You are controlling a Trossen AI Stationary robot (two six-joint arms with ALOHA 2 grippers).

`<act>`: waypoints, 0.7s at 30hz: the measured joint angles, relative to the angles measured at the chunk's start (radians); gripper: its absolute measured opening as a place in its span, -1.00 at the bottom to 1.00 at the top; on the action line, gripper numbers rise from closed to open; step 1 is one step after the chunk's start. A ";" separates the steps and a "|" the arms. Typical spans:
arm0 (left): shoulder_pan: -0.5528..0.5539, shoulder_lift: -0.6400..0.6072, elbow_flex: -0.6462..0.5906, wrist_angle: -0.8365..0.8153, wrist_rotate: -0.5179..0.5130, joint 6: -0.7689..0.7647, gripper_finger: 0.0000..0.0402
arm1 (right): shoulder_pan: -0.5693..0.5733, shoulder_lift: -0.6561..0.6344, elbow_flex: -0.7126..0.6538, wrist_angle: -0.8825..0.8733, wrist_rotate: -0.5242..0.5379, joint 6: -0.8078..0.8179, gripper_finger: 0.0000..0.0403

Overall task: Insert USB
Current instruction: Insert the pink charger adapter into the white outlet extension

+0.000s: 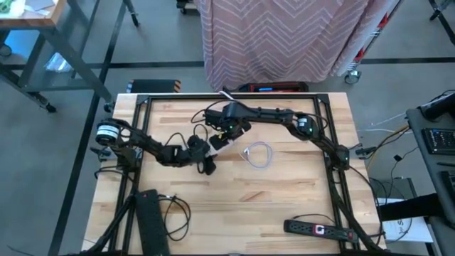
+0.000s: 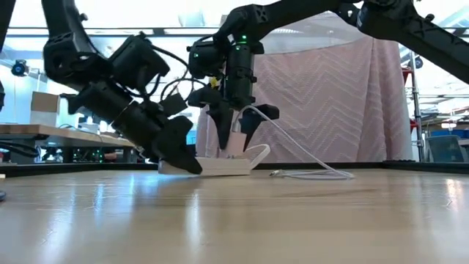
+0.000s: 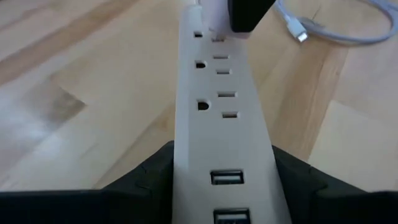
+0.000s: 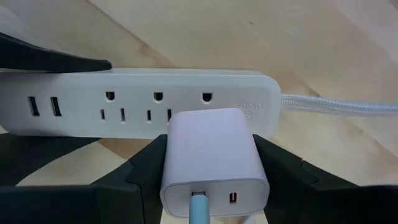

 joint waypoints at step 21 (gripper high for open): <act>-0.002 0.001 0.006 0.084 -0.044 0.243 -0.13 | -0.070 -0.003 -0.080 0.071 -0.075 0.110 -0.11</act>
